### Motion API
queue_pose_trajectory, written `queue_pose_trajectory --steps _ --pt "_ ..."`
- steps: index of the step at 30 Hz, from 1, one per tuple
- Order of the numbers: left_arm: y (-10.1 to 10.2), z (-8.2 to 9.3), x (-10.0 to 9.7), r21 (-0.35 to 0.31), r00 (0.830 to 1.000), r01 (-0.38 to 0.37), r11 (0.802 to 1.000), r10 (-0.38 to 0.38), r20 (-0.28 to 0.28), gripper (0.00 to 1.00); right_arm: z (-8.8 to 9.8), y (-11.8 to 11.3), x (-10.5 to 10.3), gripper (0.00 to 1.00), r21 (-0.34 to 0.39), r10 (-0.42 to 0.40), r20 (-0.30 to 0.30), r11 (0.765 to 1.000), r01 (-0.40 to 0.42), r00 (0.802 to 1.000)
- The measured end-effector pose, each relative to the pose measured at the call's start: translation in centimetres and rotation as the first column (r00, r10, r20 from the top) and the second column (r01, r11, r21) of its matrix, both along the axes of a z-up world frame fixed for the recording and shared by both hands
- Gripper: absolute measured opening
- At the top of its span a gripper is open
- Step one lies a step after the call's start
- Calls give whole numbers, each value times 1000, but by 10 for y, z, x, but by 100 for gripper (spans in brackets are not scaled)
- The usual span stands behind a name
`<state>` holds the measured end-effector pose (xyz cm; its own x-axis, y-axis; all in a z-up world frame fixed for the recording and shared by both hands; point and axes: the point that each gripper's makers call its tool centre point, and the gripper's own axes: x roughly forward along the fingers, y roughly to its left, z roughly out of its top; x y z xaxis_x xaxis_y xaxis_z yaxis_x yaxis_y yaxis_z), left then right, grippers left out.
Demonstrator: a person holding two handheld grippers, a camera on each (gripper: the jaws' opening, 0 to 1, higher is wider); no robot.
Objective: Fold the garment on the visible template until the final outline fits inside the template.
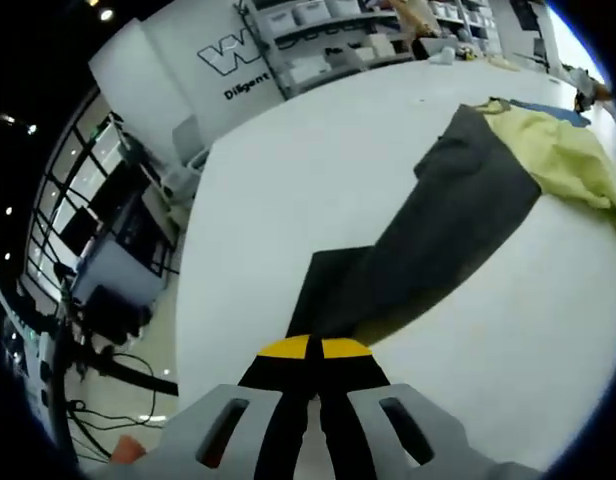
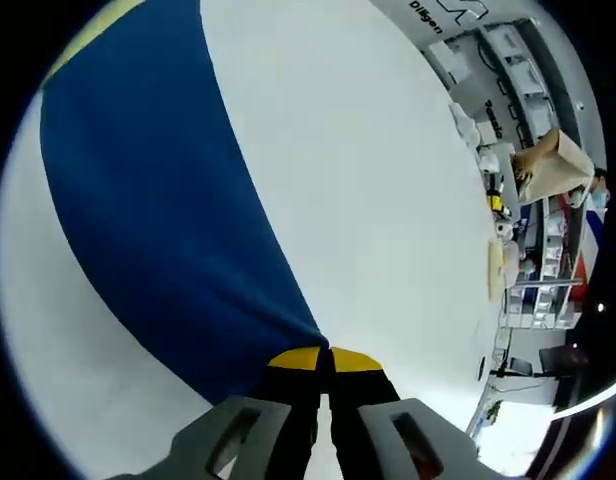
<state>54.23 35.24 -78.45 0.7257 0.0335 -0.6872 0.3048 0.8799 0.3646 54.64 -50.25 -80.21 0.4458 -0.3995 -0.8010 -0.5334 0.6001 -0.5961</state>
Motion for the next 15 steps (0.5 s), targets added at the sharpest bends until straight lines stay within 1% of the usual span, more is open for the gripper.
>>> queue_pose_trajectory --steps 3,8,9,10,13,15 --pt "1 0 1 -6 1000 -9 1000 9 4 0 0 2 -2 0 -16 4 -6 1000 -4 1000" --pt "-1 -1 0 -32 1000 -19 999 19 2 0 4 6 -5 0 20 -19 25 1000 18 1000" --pt "-2 0 0 -37 1000 -18 999 18 6 3 7 5 -4 1 17 -23 44 1000 23 999" --pt "-3 1 0 -36 1000 -14 999 14 11 5 10 4 -3 5 14 -30 60 999 29 998" --pt "-7 2 0 -45 1000 2 999 -1 11 9 14 5 -5 10 42 -42 72 998 39 997" --pt "-8 4 0 -38 1000 4 999 -4 14 15 17 4 -6 10 34 -42 77 999 40 996"
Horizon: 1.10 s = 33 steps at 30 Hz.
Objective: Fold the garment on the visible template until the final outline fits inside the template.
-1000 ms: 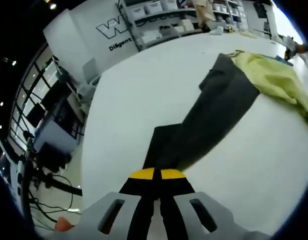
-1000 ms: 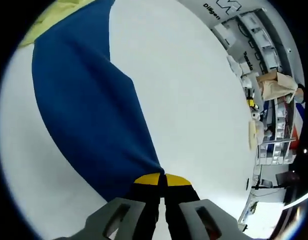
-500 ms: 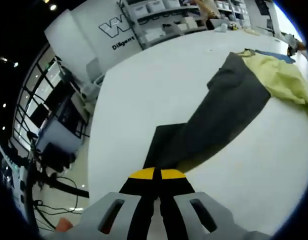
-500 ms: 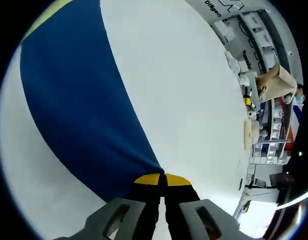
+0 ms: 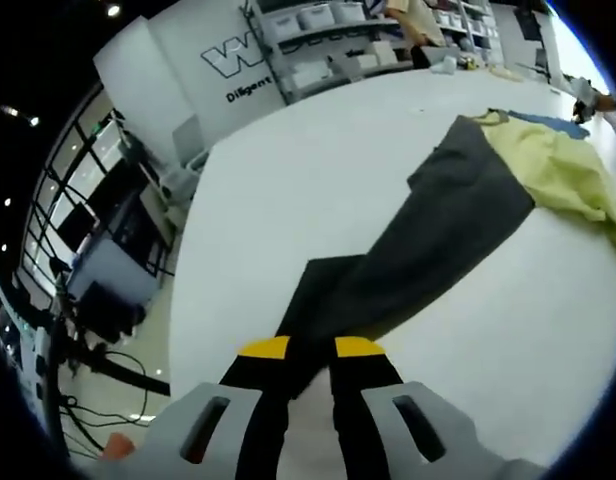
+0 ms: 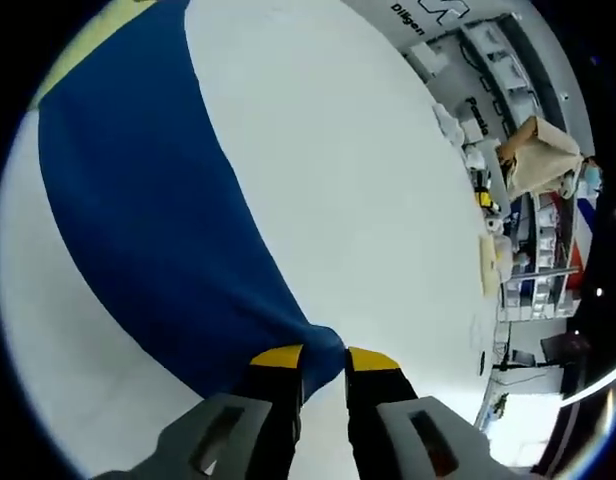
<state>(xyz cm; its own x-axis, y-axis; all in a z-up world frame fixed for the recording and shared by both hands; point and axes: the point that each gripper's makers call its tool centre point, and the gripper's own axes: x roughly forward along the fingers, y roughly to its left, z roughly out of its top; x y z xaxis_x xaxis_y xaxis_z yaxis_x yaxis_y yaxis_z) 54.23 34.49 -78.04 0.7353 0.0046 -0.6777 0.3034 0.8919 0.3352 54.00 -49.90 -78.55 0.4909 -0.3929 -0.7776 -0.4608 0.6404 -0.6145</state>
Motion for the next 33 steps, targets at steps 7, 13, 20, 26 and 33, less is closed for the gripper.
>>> queue_pose_trajectory --steps 7,13,20,26,33 --pt "-4 9 -2 -34 1000 -13 999 14 19 25 18 6 2 13 17 13 52 1000 -14 999" --pt "-16 25 -3 -64 998 9 998 -5 62 28 34 20 3 14 46 30 99 998 -35 995" --pt "-32 35 -6 -79 996 38 996 -32 83 28 43 46 1 14 54 84 123 994 -91 989" --pt "-51 47 -9 -91 992 76 993 -66 107 28 55 65 0 14 63 111 149 991 -121 983" --pt "-77 65 -11 -131 984 112 985 -92 154 28 71 94 -4 14 82 149 188 983 -167 971"
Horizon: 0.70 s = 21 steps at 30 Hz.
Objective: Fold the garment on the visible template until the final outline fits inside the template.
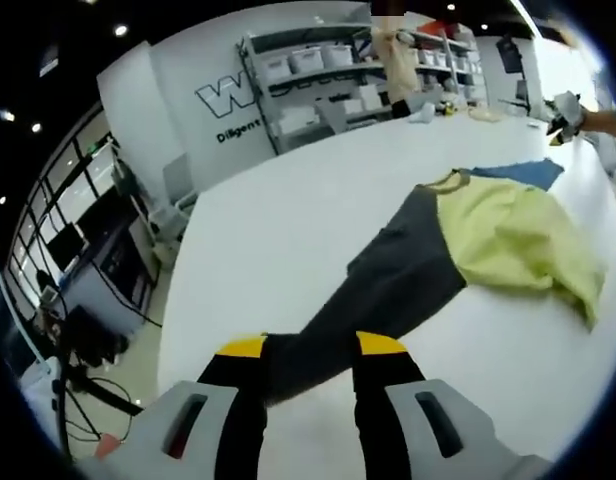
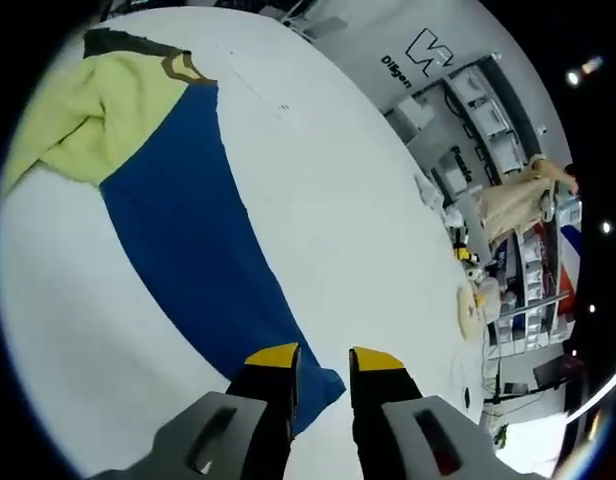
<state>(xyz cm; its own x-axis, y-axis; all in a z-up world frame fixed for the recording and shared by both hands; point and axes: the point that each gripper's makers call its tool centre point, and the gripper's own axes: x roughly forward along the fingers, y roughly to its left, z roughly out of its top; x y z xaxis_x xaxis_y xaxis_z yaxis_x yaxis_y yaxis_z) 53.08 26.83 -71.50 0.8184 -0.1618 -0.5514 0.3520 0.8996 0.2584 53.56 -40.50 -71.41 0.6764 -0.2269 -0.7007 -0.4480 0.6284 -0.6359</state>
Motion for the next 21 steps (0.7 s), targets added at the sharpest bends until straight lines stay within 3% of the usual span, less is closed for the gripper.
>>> queue_pose_trajectory --steps 11,16,21 --pt "-50 17 -22 19 990 141 990 -141 30 27 5 46 -14 14 13 98 12 995 -99 995" --pt "-65 24 -28 -7 983 175 985 -174 52 27 12 74 -28 14 27 145 34 989 -146 989" --pt "-93 33 -45 -43 973 221 974 -217 76 27 15 111 -44 14 45 213 53 975 -215 976"
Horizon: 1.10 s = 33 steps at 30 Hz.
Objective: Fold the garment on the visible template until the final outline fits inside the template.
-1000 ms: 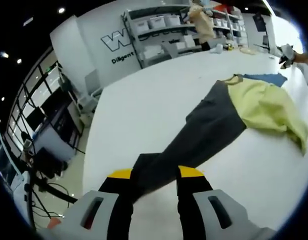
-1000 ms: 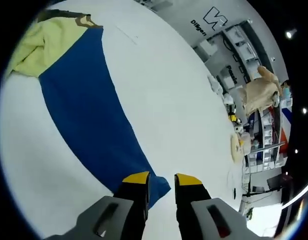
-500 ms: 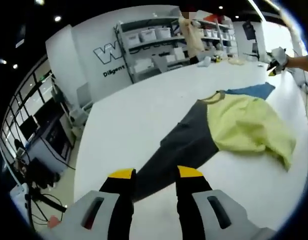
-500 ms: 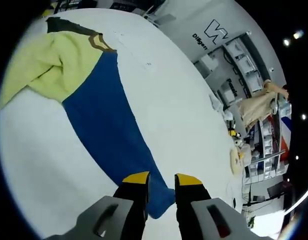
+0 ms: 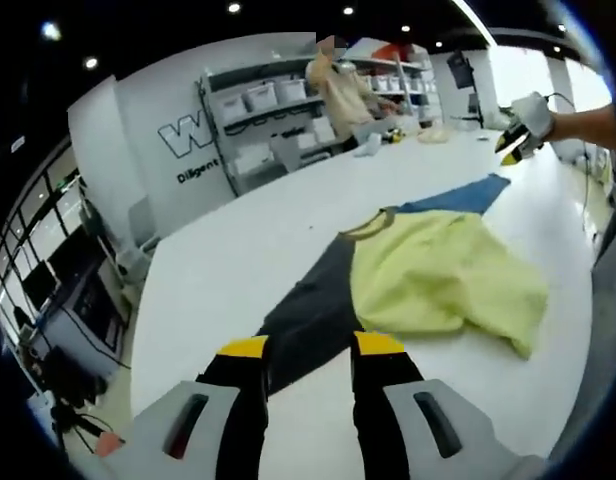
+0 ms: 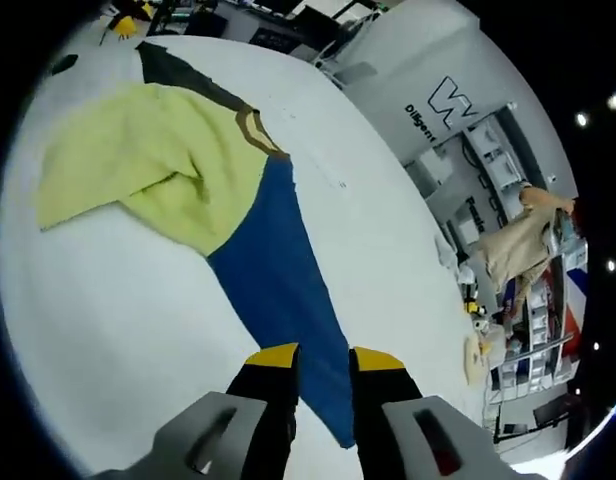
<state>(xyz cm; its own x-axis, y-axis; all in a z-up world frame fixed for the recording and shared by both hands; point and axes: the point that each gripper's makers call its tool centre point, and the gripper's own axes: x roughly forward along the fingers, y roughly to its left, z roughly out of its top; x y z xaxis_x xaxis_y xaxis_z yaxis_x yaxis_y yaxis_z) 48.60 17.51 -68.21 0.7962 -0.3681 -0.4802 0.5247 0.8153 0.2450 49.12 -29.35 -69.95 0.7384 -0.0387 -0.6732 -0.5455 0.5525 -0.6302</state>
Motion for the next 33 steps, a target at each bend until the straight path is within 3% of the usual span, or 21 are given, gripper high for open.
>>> queue_pose_trajectory --steps 13,25,33 --pt "-64 -2 -54 -27 991 135 991 -135 -14 26 -8 84 -48 14 1 180 2 984 -180 984" --pt "-85 -17 -91 -65 987 149 987 -153 -54 26 -26 142 -94 14 65 282 -19 958 -280 959" --pt "-100 -39 -112 -94 977 161 983 -172 -125 25 -50 169 -121 14 146 304 -58 945 -293 951"
